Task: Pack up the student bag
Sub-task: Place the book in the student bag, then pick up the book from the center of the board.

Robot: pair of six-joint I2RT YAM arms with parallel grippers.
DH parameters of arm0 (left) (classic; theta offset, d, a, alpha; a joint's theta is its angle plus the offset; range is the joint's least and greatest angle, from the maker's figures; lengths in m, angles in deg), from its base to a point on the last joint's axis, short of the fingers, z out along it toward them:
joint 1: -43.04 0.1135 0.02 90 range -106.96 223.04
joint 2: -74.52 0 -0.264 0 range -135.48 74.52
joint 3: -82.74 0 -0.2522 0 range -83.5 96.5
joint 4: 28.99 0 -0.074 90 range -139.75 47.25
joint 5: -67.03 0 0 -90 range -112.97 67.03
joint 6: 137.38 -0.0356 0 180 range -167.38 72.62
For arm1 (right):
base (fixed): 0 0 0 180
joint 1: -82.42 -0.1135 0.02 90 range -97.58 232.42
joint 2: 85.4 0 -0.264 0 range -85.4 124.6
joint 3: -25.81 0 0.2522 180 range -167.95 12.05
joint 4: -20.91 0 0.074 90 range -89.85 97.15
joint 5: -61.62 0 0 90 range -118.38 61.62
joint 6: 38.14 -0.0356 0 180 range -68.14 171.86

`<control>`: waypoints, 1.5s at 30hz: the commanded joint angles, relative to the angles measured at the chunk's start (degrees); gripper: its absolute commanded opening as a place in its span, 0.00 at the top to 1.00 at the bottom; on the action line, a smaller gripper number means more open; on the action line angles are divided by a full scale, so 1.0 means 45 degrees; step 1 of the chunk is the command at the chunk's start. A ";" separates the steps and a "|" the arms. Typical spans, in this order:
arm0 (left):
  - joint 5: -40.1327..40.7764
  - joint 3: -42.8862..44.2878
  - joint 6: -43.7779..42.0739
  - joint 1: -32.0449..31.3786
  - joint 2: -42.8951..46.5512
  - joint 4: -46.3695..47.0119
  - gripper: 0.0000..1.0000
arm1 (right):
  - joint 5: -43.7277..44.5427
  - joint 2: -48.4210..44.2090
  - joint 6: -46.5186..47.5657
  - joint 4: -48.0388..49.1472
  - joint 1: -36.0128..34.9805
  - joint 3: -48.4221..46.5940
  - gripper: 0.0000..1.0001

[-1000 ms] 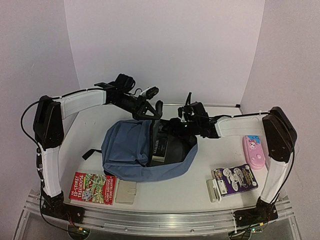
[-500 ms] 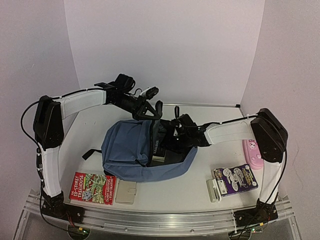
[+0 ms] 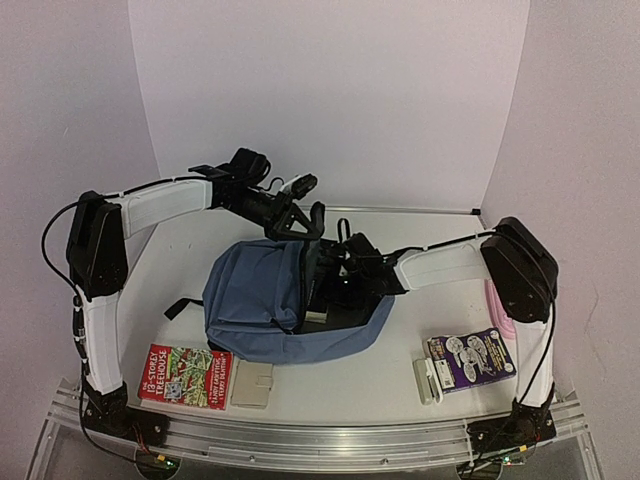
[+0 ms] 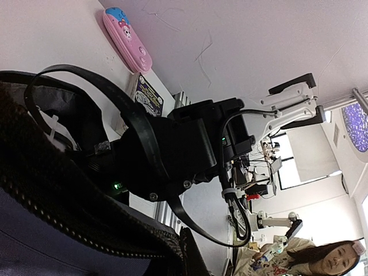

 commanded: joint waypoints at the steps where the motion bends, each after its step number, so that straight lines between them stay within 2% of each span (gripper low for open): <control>1: -0.0189 0.0679 -0.0308 -0.0076 0.0575 -0.0013 1.00 | -0.0819 0.0484 0.0479 0.1410 -0.0114 -0.0911 0.66; 6: 0.0175 0.0660 -0.0372 -0.0058 0.0610 -0.0177 1.00 | -0.1417 0.0678 0.0695 0.1981 -0.0122 -0.1314 0.68; 10: 0.1208 0.0279 -0.0542 0.0252 0.1084 -0.0941 1.00 | -0.0754 -0.0104 0.0843 0.1908 -0.0110 -0.0750 0.67; 17: 0.4027 -0.4287 0.1216 0.2097 0.3674 0.0215 1.00 | 0.0419 -0.3419 0.1492 0.1392 -0.0046 0.1290 0.55; 22: 0.7581 -0.6976 0.1692 0.2631 0.5094 -0.0670 1.00 | 0.1503 -0.5634 0.2037 -0.0420 0.0037 0.1921 0.48; 25: 0.9305 -0.8632 0.2585 0.2866 0.5997 -0.0313 1.00 | 0.2330 -0.6835 0.2310 -0.1732 0.0035 0.2279 0.45; 28: 1.0287 -1.0237 0.3364 0.3244 0.6815 0.0287 1.00 | 0.3219 -0.8092 0.2206 -0.3109 0.0063 0.2716 0.45; 31: 1.0510 -1.0839 0.3778 0.3535 0.6893 0.0644 0.99 | 0.3858 -0.9038 0.1637 -0.4566 0.0073 0.3278 0.44; 36: 1.0402 -1.0626 0.3964 0.3596 0.6158 0.0986 0.94 | 0.4961 -1.0360 0.0105 -0.6519 0.0146 0.4796 0.41; 40: 1.0306 -1.0403 0.4060 0.3595 0.6029 0.1479 0.87 | 0.4946 -1.1085 -0.0997 -0.7018 0.0321 0.6025 0.35; 45: 1.0767 -1.0178 0.4006 0.3592 0.6518 0.1307 0.64 | 0.4662 -1.0320 -0.1716 -0.7163 0.0347 0.6958 0.25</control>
